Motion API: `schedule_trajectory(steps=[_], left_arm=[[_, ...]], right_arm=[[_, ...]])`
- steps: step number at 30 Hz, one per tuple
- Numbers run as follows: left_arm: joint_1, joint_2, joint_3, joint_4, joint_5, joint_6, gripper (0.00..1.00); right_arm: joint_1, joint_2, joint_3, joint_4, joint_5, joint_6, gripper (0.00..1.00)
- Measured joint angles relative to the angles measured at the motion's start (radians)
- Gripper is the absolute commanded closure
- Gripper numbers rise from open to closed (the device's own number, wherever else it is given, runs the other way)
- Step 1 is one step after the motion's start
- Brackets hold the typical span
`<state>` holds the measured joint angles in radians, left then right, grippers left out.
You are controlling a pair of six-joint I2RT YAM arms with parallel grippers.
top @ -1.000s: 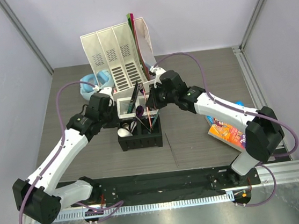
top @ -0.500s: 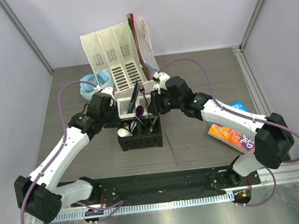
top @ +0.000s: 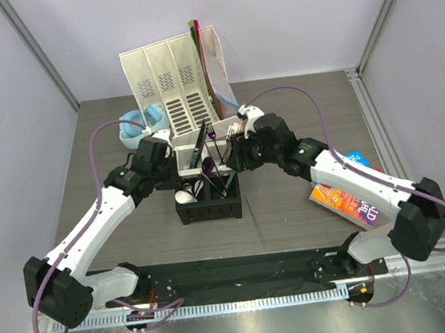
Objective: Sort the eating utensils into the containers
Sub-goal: Place the chopstick in the storage box.
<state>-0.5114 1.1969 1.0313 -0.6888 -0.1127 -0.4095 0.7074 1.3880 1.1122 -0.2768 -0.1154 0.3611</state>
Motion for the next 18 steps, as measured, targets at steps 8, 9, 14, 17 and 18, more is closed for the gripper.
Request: schedule_trajectory(steps=[8,9,14,17,18], left_arm=[[0.0,0.032,0.0,0.016,0.0,-0.001,0.75],[0.0,0.04,0.0,0.02,0.001,-0.002,0.75],[0.0,0.064,0.001,0.052,0.006,-0.002,0.75],[0.0,0.072,0.003,0.063,0.009,-0.002,0.75],[0.0,0.074,0.004,0.064,0.009,-0.002,0.75]], right_arm=[[-0.06,-0.278,-0.02,-0.259,0.156,0.057,0.49],[-0.065,-0.298,-0.028,-0.296,0.158,0.061,0.5],[-0.065,-0.233,-0.079,-0.438,0.064,0.068,0.51],[-0.061,-0.129,-0.145,-0.462,0.008,0.072,0.51],[-0.061,-0.102,-0.159,-0.473,-0.007,0.071,0.51]])
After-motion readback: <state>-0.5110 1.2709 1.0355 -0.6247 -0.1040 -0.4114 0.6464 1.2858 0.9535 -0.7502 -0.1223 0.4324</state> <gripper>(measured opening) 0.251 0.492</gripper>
